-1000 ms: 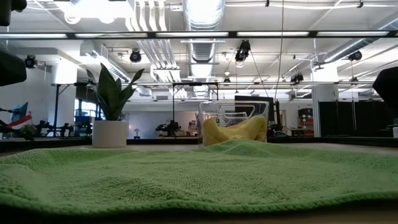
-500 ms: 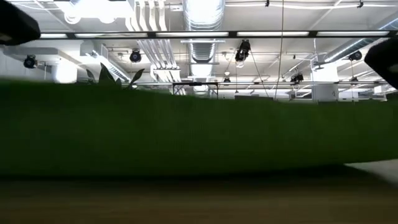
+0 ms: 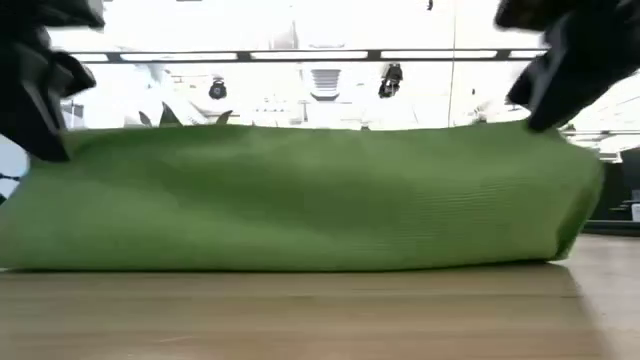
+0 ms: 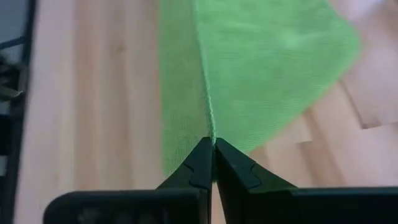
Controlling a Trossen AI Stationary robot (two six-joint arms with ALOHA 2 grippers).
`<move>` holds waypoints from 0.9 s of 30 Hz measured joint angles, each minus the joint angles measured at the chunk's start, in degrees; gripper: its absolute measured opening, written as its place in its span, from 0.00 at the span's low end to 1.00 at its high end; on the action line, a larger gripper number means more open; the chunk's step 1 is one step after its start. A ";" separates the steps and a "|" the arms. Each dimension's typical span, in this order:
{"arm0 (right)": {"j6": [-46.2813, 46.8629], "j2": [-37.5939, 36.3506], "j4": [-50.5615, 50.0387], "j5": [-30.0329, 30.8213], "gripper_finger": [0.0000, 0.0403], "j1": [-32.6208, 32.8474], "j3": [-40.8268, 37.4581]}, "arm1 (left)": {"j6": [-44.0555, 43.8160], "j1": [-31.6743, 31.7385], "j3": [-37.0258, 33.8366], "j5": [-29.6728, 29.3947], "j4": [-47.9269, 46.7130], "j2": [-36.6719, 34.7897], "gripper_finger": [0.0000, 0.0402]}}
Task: Fold microfiber towels
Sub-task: Fold the green towel
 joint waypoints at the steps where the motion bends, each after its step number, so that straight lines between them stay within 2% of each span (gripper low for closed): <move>1: -0.42 0.10 -0.16 -1.09 0.02 -1.82 0.00 | -0.01 0.93 -1.83 -0.02 0.89 -1.07 0.00; 7: -4.42 1.07 -0.11 -2.90 0.02 -10.77 -0.05 | 0.35 6.78 -10.69 -0.12 5.65 -6.77 0.00; 12: -6.22 1.07 -0.12 -2.94 0.02 -16.24 -0.66 | 6.26 12.04 -15.33 -0.28 12.65 -9.39 0.00; 17: -6.52 1.07 -0.06 -4.55 0.02 -20.01 -1.74 | 13.63 16.91 -16.86 -0.14 18.23 -9.18 0.00; 27: -6.32 1.07 -0.27 -5.43 0.02 -22.84 -2.75 | 13.71 22.40 -18.84 0.18 18.52 -7.53 0.00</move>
